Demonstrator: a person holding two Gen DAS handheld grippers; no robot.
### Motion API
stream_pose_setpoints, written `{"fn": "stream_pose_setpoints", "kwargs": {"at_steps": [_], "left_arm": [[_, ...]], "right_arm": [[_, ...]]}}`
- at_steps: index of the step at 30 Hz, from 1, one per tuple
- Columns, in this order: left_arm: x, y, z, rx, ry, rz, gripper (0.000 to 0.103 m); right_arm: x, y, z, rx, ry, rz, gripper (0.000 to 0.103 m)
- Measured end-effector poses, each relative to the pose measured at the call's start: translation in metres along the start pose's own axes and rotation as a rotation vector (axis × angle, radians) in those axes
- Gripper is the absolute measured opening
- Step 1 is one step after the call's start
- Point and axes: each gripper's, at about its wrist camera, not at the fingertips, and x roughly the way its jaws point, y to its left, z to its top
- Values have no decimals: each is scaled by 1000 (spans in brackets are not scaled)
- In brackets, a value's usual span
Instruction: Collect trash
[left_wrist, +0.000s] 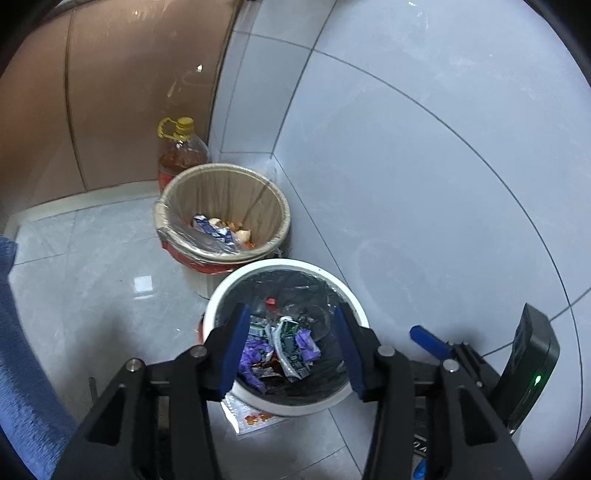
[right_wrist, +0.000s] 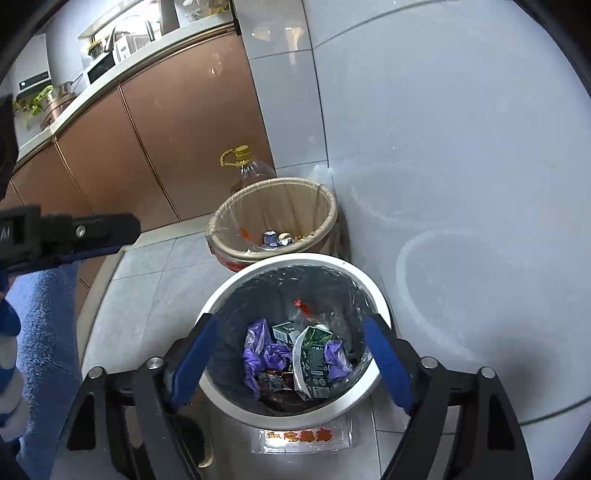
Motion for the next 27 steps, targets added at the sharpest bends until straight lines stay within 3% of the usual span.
{"fn": "stream_pose_setpoints", "kwargs": {"at_steps": [9,14,19,27], "left_arm": [[-100,10,-23,-16,-180,142,51],[-160,17,-49,-37,-287,244,52],[-228,33,-93,-85,-385,395,58],[-299,63,-153,-181,-468,639,59]], "right_arm": [[-51,40,19,-78,-109,14,101],[-100,67,25,-134,-188,26,103],[-139,104,15,-226,-234,78,103],[-172,160,-9,-351,-271,187,103]]}}
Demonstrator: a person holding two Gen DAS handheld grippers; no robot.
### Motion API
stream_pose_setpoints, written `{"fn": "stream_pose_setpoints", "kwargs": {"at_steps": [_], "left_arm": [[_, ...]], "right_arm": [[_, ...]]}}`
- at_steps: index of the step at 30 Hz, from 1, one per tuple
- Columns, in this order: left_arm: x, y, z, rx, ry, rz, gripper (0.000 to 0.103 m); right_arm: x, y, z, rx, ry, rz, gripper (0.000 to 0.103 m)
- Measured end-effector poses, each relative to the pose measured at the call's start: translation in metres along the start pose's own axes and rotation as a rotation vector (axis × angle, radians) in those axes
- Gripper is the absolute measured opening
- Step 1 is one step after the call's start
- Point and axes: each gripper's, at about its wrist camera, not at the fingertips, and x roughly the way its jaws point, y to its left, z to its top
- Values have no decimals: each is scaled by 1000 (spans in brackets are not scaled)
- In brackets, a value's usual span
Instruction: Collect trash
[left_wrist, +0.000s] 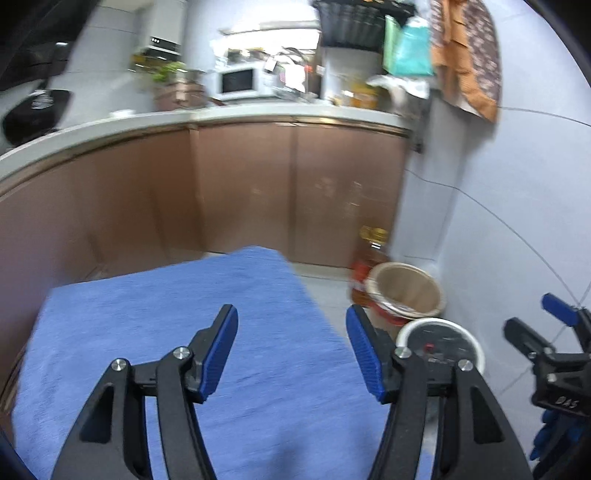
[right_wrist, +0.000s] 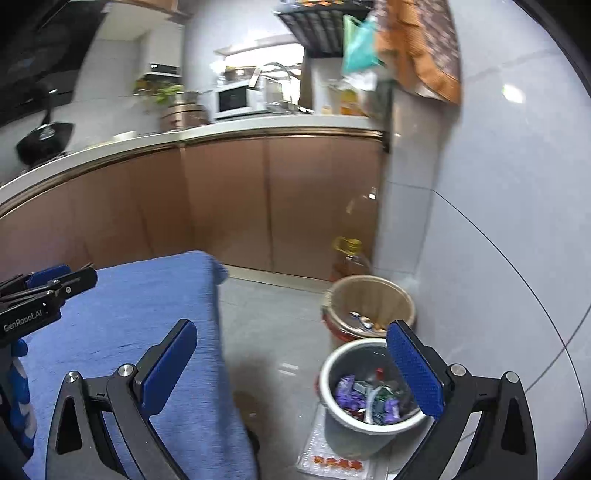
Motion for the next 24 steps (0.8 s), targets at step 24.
{"fn": "stream_pose_setpoints", "kwargs": {"at_steps": [24], "left_arm": [[-86,72,-24,-97,-149,220,65]], "right_arm": [[-23,74,9,-141,-59,128,103]]}}
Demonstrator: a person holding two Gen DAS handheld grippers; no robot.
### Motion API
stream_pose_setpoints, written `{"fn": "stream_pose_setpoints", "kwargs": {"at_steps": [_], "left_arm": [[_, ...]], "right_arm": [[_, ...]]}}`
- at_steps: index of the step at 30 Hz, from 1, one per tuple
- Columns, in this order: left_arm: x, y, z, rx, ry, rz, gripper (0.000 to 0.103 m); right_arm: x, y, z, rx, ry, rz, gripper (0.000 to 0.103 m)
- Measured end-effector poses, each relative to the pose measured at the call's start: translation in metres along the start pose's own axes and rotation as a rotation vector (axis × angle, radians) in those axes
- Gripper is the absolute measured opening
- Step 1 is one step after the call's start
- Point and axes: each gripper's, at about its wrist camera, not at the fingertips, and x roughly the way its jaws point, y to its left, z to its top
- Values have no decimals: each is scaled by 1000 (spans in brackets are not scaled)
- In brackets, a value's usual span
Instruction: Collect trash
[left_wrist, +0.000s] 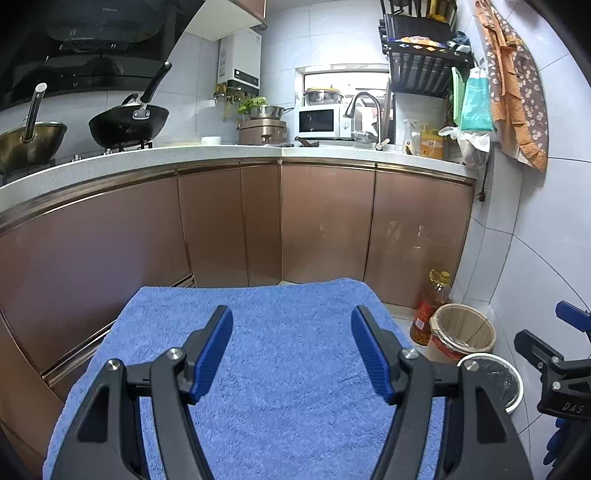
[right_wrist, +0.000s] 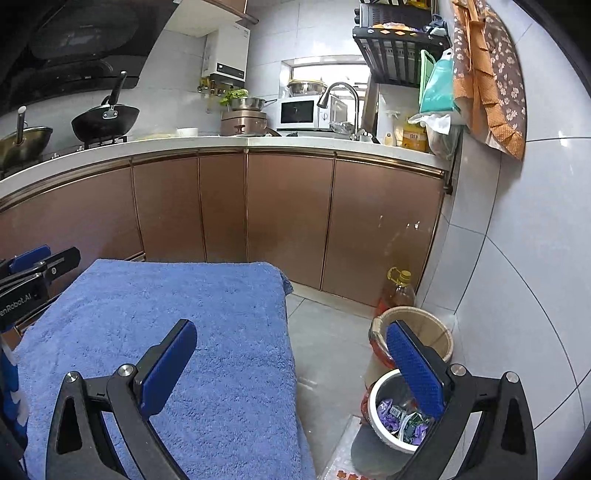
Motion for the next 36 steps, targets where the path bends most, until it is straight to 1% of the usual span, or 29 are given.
{"fn": "stream_pose_setpoints", "kwargs": {"at_steps": [3,8,16,25,33,36], "left_arm": [[2,-3,0,5,6,-6,65],[5,-10,0,14,16,9,65],[4,-12,1,-6,23,-2,65],[-6,-12,5,7,-14,16,65],[-12,-13,7,15,-28,3,65],[-14,-13,7,23,-38,10,65]], "right_arm": [[1,0,-1,-1,-1,-1,103],[3,-1,-1,-6,4,-4,103],[2,-9,-1,-3,-7,-20,103],[-3,-7,0,-3,-23,-14,103],[-7,-6,1,-6,-34,-9,103],[-10,-6,1,-9,-42,-8,103]]}}
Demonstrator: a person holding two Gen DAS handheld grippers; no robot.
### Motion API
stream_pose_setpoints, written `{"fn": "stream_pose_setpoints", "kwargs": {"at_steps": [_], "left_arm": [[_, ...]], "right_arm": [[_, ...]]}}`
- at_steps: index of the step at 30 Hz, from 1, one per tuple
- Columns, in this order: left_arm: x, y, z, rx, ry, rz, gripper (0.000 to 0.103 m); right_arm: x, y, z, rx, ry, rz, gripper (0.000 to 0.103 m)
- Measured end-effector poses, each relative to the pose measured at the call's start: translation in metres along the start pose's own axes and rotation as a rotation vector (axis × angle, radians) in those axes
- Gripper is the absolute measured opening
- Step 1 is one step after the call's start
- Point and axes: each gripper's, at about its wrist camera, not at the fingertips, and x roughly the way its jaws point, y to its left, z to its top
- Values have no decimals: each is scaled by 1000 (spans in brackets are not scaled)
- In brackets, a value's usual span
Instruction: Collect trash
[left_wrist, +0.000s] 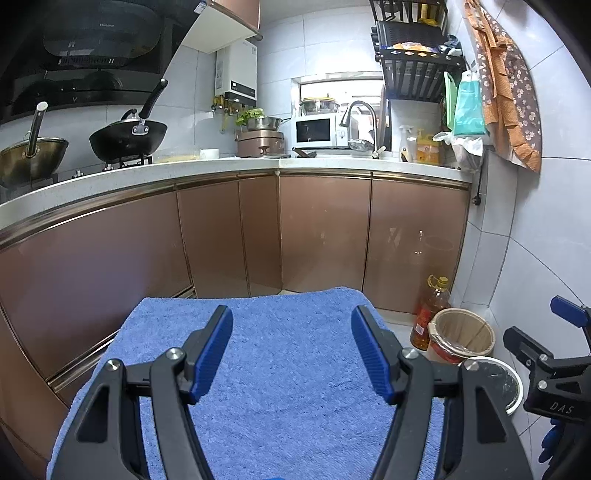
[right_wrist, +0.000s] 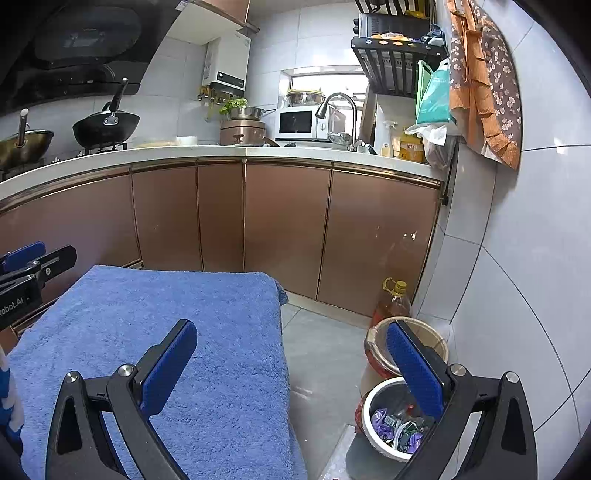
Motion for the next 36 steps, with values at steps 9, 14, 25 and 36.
{"fn": "stream_pose_setpoints", "kwargs": {"at_steps": [9,14,25,36], "left_arm": [[-1,-1,0,-1,5,-22,65],[3,-10,1,13,14,-68,65],[2,-40,9,58,-10,-161,65],[-4,-45,11,69,-30,-176,65]], "right_arm": [[-6,1,1,-13,-17,15,103],[-10,-8,0,-7,-10,-26,103],[-36,-37,-3,40,-51,-141,103],[-43,-40,-4,47,-70,-145,103]]}}
